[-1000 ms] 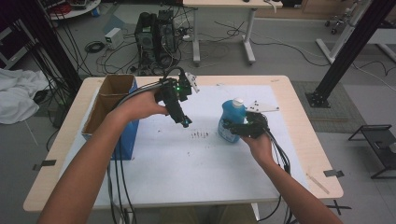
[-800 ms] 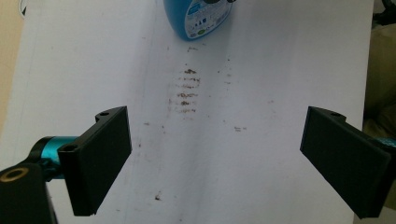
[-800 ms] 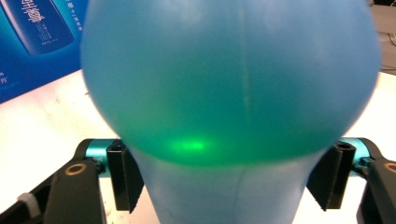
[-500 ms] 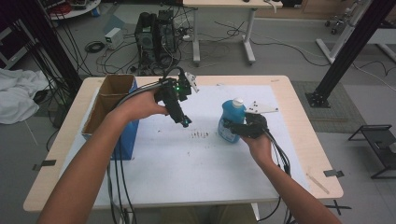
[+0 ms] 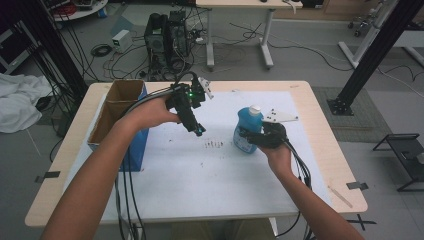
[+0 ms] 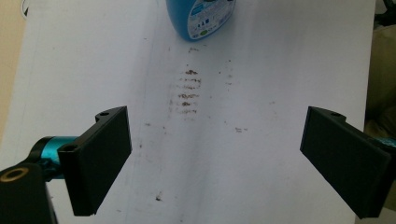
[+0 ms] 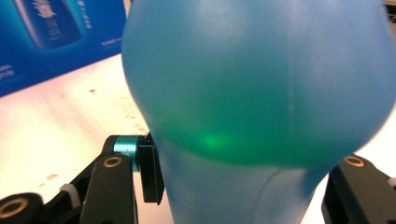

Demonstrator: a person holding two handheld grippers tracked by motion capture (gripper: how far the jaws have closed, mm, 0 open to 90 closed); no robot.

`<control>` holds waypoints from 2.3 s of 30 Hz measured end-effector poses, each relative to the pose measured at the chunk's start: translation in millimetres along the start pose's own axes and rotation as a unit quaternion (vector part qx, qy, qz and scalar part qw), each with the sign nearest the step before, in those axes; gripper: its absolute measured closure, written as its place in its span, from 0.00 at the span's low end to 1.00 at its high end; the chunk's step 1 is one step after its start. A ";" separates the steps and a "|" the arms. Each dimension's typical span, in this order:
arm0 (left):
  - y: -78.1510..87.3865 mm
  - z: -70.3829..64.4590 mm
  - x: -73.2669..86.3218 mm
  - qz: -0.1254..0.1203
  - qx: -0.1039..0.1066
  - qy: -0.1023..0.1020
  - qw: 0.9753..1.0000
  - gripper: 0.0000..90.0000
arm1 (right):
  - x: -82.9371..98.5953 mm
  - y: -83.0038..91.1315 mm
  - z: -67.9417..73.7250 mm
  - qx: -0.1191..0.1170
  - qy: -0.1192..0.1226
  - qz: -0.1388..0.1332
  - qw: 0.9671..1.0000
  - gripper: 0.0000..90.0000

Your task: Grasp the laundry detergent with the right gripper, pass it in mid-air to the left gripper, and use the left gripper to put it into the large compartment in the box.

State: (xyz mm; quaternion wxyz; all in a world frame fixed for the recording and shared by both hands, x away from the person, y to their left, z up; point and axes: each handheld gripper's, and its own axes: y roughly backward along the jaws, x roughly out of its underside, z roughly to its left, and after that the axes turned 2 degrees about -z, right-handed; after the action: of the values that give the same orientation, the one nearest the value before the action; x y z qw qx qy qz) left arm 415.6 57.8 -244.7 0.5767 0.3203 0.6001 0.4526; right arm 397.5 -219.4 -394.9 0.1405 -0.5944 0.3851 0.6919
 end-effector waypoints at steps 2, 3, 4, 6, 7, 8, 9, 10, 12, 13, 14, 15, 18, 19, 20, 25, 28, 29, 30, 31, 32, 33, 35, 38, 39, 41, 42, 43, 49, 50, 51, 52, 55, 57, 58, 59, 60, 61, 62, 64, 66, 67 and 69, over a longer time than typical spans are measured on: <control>0.4 -0.2 0.2 -0.002 -0.001 0.002 1.000 0.10 | -2.3 2.5 1.6 -0.009 -0.013 0.004 1.000 0.48; 0.3 -0.8 0.3 -0.008 0.000 0.009 1.000 0.10 | -4.2 4.2 1.9 -0.015 -0.010 0.002 1.000 0.48; 2.0 0.2 0.1 -0.001 0.000 0.000 1.000 0.10 | -6.8 6.1 1.8 -0.022 -0.002 0.004 1.000 0.48; 3.3 -1.7 -0.7 -0.004 0.000 0.000 1.000 0.10 | -14.6 12.1 3.6 -0.047 0.010 0.011 0.999 0.48; 3.3 -1.7 -0.7 -0.004 0.000 0.000 1.000 0.10 | -17.3 13.7 2.9 -0.057 0.021 0.010 0.998 0.48; 3.5 -3.7 -1.3 -0.009 0.001 0.007 1.000 0.10 | -19.6 17.6 7.3 -0.069 -0.002 0.027 0.997 0.48; 5.6 -4.6 -2.1 -0.006 0.003 -0.005 1.000 0.10 | -21.8 19.0 6.4 -0.080 0.010 0.028 0.996 0.48; 7.2 -5.4 -3.1 -0.002 0.003 -0.006 1.000 0.10 | -23.9 21.1 6.8 -0.092 0.009 0.031 0.995 0.48; 7.9 -6.6 -3.6 -0.004 0.002 -0.007 1.000 0.10 | -26.8 23.9 4.8 -0.113 0.027 0.030 0.993 0.48; 10.0 -8.8 -5.4 -0.007 0.008 -0.008 1.000 0.10 | -28.7 25.9 5.1 -0.126 0.019 0.032 0.991 0.48; 10.0 -8.8 -5.4 -0.007 0.008 -0.008 1.000 0.10 | -29.7 27.1 4.0 -0.136 0.033 0.034 0.990 0.48; 12.2 -12.1 -7.4 -0.008 0.009 -0.012 1.000 0.10 | -30.4 28.5 4.2 -0.147 0.041 0.038 0.988 0.48; 14.3 -16.0 -10.1 -0.007 0.011 -0.020 1.000 0.10 | -33.2 32.2 4.5 -0.181 0.058 0.041 0.981 0.48; 16.0 -20.3 -12.7 -0.007 0.014 -0.025 1.000 0.10 | -33.9 34.7 5.5 -0.193 0.055 0.049 0.979 0.48; 16.0 -20.3 -12.7 -0.007 0.014 -0.025 1.000 0.10 | -35.3 34.3 3.6 -0.203 0.074 0.036 0.976 0.48; 20.5 -30.4 -19.7 -0.005 0.021 -0.039 0.999 0.10 | -41.5 41.8 6.6 -0.243 0.094 0.030 0.965 0.48; 22.7 -35.6 -22.8 -0.003 0.025 -0.044 0.999 0.10 | -46.1 45.6 8.0 -0.265 0.106 0.028 0.958 0.48; 22.7 -35.6 -22.8 -0.003 0.025 -0.044 0.999 0.10 | -47.4 46.9 8.6 -0.271 0.105 0.029 0.956 0.48; 23.5 -37.1 -23.9 -0.003 0.029 -0.046 0.999 0.10 | -48.4 47.8 9.0 -0.278 0.109 0.027 0.954 0.48; 25.2 -40.7 -25.7 -0.006 0.031 -0.050 0.998 0.10 | -49.7 48.0 9.2 -0.286 0.116 0.024 0.951 0.48; 25.2 -40.7 -25.7 -0.006 0.031 -0.050 0.998 0.10 | -50.2 49.1 10.5 -0.291 0.115 0.026 0.949 0.48; 26.1 -42.5 -26.6 -0.007 0.036 -0.051 0.998 0.10 | -50.7 49.9 11.9 -0.299 0.114 0.029 0.947 0.48; 28.6 -46.1 -28.7 -0.008 0.045 -0.056 0.997 0.10 | -51.0 50.2 13.3 -0.306 0.118 0.031 0.944 0.48; 32.1 -50.1 -32.1 -0.007 0.046 -0.060 0.997 0.10 | -51.6 48.7 17.7 -0.321 0.134 0.027 0.937 0.48; 34.2 -52.8 -34.4 -0.005 0.047 -0.062 0.997 0.10 | -52.2 49.0 21.6 -0.327 0.136 0.036 0.934 0.48; 36.3 -55.4 -36.7 -0.006 0.049 -0.061 0.997 0.10 | -52.5 48.1 25.3 -0.335 0.135 0.040 0.932 0.48; 37.2 -56.8 -38.1 -0.006 0.048 -0.061 0.997 0.10 | -52.8 48.1 26.4 -0.337 0.135 0.044 0.931 0.48; 38.0 -58.4 -39.7 -0.005 0.048 -0.062 0.997 0.10 | -52.9 47.1 27.6 -0.337 0.139 0.041 0.930 0.48; 38.1 -65.7 -49.7 0.004 0.049 -0.069 0.996 0.10 | -54.5 44.5 33.7 -0.338 0.139 0.045 0.930 0.48; 37.3 -67.1 -51.9 0.008 0.052 -0.071 0.996 0.10 | -55.2 43.6 35.3 -0.337 0.143 0.043 0.929 0.48; 36.2 -68.1 -54.0 0.008 0.051 -0.073 0.996 0.10 | -56.1 42.9 37.3 -0.341 0.141 0.044 0.928 0.48; 35.3 -69.0 -56.2 0.010 0.051 -0.075 0.996 0.10 | -57.2 41.3 38.8 -0.340 0.149 0.043 0.928 0.48; 33.0 -71.8 -61.8 0.016 0.054 -0.077 0.995 0.10 | -61.2 36.1 48.2 -0.347 0.158 0.052 0.923 0.48; 32.2 -73.0 -64.6 0.015 0.055 -0.079 0.995 0.10 | -61.7 35.0 51.1 -0.347 0.154 0.052 0.924 0.48; 32.1 -73.7 -65.7 0.016 0.059 -0.079 0.995 0.10 | -63.8 30.9 53.8 -0.351 0.165 0.046 0.920 0.48; 32.0 -73.5 -67.2 0.016 0.055 -0.087 0.995 0.10 | -64.4 30.5 55.6 -0.352 0.163 0.052 0.920 0.48; 31.6 -74.3 -68.1 0.016 0.058 -0.085 0.995 0.10 | -64.4 30.5 55.6 -0.352 0.163 0.052 0.920 0.48; 31.5 -75.7 -68.6 0.018 0.059 -0.079 0.995 0.10 | -65.1 29.8 57.0 -0.351 0.164 0.056 0.920 0.48; 31.6 -76.2 -69.6 0.020 0.059 -0.080 0.995 0.10 | -66.0 27.7 57.8 -0.352 0.170 0.051 0.919 0.48; 30.7 -76.6 -71.3 0.021 0.058 -0.080 0.995 0.10 | -66.6 25.7 60.5 -0.348 0.165 0.053 0.921 0.48; 27.6 -76.5 -73.0 0.025 0.053 -0.081 0.995 0.10 | -68.1 23.5 62.2 -0.347 0.164 0.055 0.922 0.48; 27.6 -76.5 -73.0 0.025 0.053 -0.081 0.995 0.10 | -68.5 22.9 62.9 -0.348 0.164 0.055 0.921 0.48; 24.5 -76.3 -73.7 0.029 0.055 -0.080 0.995 0.10 | -69.5 21.4 62.7 -0.349 0.171 0.049 0.920 0.48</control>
State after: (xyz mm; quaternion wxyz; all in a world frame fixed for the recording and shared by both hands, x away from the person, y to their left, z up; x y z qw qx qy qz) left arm 346.9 -12.8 -198.5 0.5909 0.4040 0.5663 0.4085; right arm 356.4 -171.4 -322.6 -0.1781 -0.6951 0.1662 0.6764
